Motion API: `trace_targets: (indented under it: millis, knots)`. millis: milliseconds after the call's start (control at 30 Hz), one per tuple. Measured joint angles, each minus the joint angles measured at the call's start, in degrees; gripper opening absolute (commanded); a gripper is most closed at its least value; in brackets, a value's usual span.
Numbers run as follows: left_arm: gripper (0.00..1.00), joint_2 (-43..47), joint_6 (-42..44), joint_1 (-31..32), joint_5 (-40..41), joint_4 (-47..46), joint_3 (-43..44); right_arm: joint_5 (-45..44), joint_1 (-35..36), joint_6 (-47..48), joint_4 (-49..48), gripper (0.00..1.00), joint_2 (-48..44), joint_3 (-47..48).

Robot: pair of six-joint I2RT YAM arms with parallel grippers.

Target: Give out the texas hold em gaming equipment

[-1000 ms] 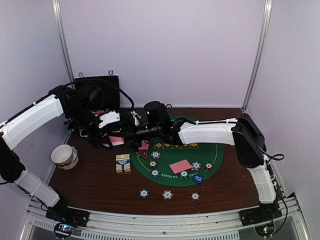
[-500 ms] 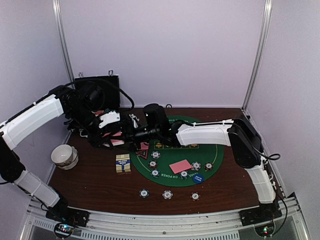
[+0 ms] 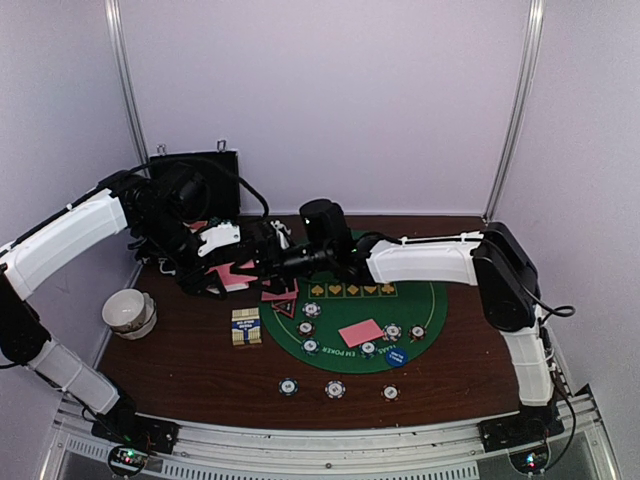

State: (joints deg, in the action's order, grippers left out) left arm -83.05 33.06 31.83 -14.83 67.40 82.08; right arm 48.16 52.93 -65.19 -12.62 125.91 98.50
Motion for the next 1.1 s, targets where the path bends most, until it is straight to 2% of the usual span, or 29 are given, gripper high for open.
trace_targets:
  millis: [167,400,800,1100]
  knots:
    - [0.00,0.00,0.00,0.04,-0.02,0.09,0.00,0.02,-0.26,0.57,1.18,0.45,-1.29,-0.70]
    - [0.00,0.00,0.00,0.04,-0.02,0.17,0.00,-0.04,-0.92,1.20,3.74,0.31,-4.04,-2.40]
    - [0.00,0.00,0.00,0.04,0.09,0.35,0.00,0.15,-1.33,-0.72,3.17,0.00,-6.69,-4.83]
    - [0.00,0.00,0.00,0.04,0.72,0.61,0.00,0.98,-2.97,-2.54,1.29,0.00,-9.05,-8.17]
